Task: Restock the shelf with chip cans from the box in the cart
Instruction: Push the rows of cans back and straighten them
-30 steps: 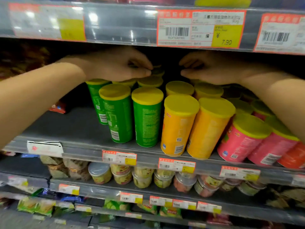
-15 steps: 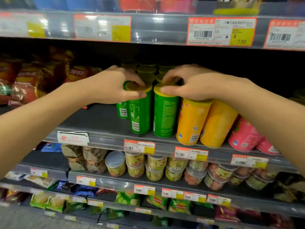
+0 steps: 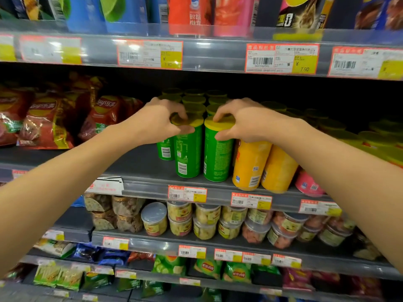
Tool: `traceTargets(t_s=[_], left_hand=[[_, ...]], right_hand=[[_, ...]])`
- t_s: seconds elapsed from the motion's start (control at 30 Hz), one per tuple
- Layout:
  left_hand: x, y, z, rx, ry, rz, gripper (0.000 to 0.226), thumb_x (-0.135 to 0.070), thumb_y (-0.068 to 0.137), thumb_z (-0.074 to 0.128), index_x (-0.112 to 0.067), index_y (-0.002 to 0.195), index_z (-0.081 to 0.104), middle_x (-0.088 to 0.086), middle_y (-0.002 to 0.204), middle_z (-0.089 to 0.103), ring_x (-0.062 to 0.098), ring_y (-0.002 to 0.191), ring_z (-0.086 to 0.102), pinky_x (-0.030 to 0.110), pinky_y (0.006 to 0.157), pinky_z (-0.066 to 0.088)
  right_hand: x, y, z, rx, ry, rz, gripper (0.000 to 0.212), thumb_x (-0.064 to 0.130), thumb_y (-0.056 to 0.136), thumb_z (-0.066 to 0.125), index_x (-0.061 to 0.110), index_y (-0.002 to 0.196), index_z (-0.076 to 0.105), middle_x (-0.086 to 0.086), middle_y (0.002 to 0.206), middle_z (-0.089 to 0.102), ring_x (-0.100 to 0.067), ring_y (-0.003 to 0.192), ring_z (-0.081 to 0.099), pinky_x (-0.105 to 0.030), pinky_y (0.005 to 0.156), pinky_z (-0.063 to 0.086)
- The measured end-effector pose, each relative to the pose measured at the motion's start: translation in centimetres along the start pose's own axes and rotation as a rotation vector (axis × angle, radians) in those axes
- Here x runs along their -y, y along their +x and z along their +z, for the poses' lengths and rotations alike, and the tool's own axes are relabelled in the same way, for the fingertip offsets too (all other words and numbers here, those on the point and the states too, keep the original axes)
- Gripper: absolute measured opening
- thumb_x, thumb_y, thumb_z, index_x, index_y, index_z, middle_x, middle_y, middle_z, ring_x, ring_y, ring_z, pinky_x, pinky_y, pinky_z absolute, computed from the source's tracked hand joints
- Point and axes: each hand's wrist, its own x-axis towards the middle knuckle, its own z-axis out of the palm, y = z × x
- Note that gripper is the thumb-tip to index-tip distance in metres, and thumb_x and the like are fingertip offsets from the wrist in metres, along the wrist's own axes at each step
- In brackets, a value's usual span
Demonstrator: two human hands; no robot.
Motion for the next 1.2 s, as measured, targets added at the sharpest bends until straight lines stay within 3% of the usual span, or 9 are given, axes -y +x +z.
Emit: traceTargets(t_s=[0.17, 0.4, 0.67, 0.83, 0.93, 1.07, 1.2], left_hand=[[-0.2, 0.0, -0.7, 0.047, 0.005, 0.066, 0.036, -0.046, 0.086, 0.069, -0.019, 0.110, 0.068, -0.001, 0.105, 0.062, 0.017, 0.099, 0.050, 0.027, 0.080, 0.035], [-0.1, -0.3, -1.4, 0.103, 0.035, 0.135, 0.040, -0.047, 0.086, 0.068, -0.017, 0.112, 0.068, 0.000, 0.112, 0.065, 0.019, 0.105, 0.055, 0.028, 0.089, 0.041], [0.6, -0.3, -1.6, 0.137, 0.036, 0.157, 0.042, -0.059, 0.085, 0.062, -0.028, 0.113, 0.062, 0.000, 0.115, 0.062, 0.022, 0.110, 0.051, 0.044, 0.096, 0.045], [0.5, -0.2, -2.4, 0.156, 0.066, 0.193, 0.057, -0.076, 0.081, 0.048, -0.033, 0.115, 0.063, -0.003, 0.118, 0.065, 0.021, 0.110, 0.057, 0.044, 0.097, 0.048], [0.8, 0.9, -3.2, 0.114, 0.087, 0.227, 0.042, -0.061, 0.091, 0.053, -0.030, 0.115, 0.067, -0.004, 0.112, 0.069, 0.019, 0.104, 0.061, 0.036, 0.097, 0.047], [1.3, 3.6, -3.9, 0.154, 0.035, 0.229, 0.026, -0.041, 0.092, 0.062, -0.026, 0.113, 0.068, -0.011, 0.105, 0.065, 0.010, 0.101, 0.061, 0.027, 0.095, 0.046], [2.7, 6.2, -3.2, 0.187, 0.075, 0.213, 0.027, -0.044, 0.092, 0.062, -0.031, 0.116, 0.065, -0.005, 0.118, 0.062, 0.013, 0.107, 0.057, 0.028, 0.094, 0.043]], right_hand=[[0.0, -0.3, -0.3, -0.001, 0.022, 0.019, 0.049, 0.048, 0.082, 0.076, 0.036, 0.127, 0.060, -0.001, 0.138, 0.049, -0.023, 0.110, 0.055, -0.032, 0.077, 0.052], [0.2, -1.2, -0.6, -0.002, 0.008, 0.025, 0.049, 0.046, 0.083, 0.075, 0.035, 0.128, 0.060, -0.001, 0.145, 0.046, -0.024, 0.130, 0.043, -0.034, 0.098, 0.043], [0.6, -1.8, -0.1, -0.035, 0.065, 0.074, 0.049, 0.045, 0.082, 0.076, 0.036, 0.128, 0.060, -0.001, 0.142, 0.047, -0.024, 0.131, 0.041, -0.034, 0.101, 0.039], [0.5, -1.7, -0.3, -0.066, 0.106, 0.058, 0.046, 0.066, 0.086, 0.057, 0.037, 0.122, 0.063, 0.006, 0.126, 0.056, -0.018, 0.120, 0.049, -0.039, 0.099, 0.045], [0.2, -0.4, -0.7, -0.137, 0.105, 0.057, 0.043, 0.064, 0.092, 0.052, 0.034, 0.119, 0.065, 0.005, 0.127, 0.061, -0.019, 0.118, 0.053, -0.040, 0.101, 0.045], [-0.9, 2.3, -1.8, -0.144, 0.063, 0.065, 0.028, 0.051, 0.092, 0.060, 0.031, 0.109, 0.069, 0.004, 0.121, 0.064, -0.018, 0.113, 0.057, -0.032, 0.096, 0.046], [-2.2, 4.5, -1.9, -0.057, 0.064, 0.007, 0.034, 0.046, 0.090, 0.066, 0.023, 0.115, 0.069, 0.003, 0.117, 0.066, -0.016, 0.107, 0.060, -0.031, 0.092, 0.047]])
